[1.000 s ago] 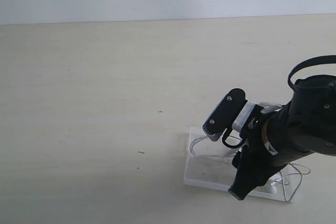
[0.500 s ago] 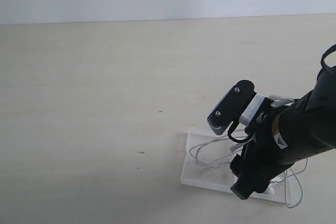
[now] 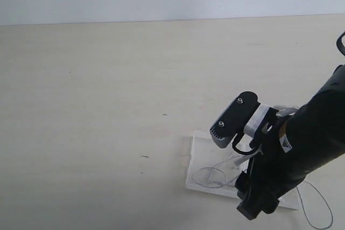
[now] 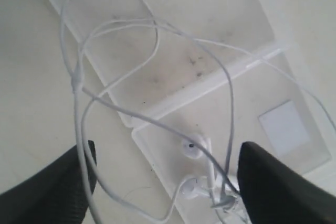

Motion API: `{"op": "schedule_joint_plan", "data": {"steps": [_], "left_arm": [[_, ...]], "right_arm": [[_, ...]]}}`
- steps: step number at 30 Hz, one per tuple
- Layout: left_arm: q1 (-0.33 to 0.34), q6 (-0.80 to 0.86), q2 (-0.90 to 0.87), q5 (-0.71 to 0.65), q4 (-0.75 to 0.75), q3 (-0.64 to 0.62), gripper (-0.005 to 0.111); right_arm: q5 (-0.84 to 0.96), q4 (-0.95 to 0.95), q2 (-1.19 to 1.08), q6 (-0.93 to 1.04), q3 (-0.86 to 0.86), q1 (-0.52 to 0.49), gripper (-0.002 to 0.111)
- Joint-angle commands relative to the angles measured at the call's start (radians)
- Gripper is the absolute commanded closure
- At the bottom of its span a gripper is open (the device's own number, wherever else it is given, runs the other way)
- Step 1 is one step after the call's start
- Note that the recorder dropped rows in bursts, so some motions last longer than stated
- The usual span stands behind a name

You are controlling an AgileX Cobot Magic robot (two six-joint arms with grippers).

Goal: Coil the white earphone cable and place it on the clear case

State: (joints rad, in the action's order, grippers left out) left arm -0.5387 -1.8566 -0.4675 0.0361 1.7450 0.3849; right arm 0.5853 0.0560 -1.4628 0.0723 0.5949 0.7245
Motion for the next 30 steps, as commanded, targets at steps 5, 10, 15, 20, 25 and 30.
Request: {"op": "schedule_joint_plan", "data": {"steps": [5, 10, 15, 20, 25, 30], "left_arm": [[0.001, -0.009, 0.005, 0.005, -0.001, -0.009, 0.107], [0.001, -0.009, 0.005, 0.005, -0.001, -0.009, 0.107], [0.001, -0.009, 0.005, 0.005, -0.001, -0.009, 0.107], [0.001, -0.009, 0.005, 0.005, -0.001, -0.009, 0.107], [0.001, -0.009, 0.026, -0.024, -0.001, -0.009, 0.107], [0.001, -0.009, 0.106, -0.055, -0.001, -0.009, 0.107]], "right_arm": [[0.060, -0.036, 0.020, 0.015, 0.097, -0.003, 0.036], [0.145, -0.041, 0.020, 0.013, 0.141, -0.003, 0.036], [0.181, -0.041, 0.020, 0.005, 0.182, -0.003, 0.036], [0.176, -0.041, 0.055, -0.025, 0.209, -0.003, 0.037], [0.143, -0.041, 0.167, -0.110, 0.211, -0.003, 0.052], [0.067, -0.056, 0.348, -0.180, 0.211, -0.003, 0.086]]}}
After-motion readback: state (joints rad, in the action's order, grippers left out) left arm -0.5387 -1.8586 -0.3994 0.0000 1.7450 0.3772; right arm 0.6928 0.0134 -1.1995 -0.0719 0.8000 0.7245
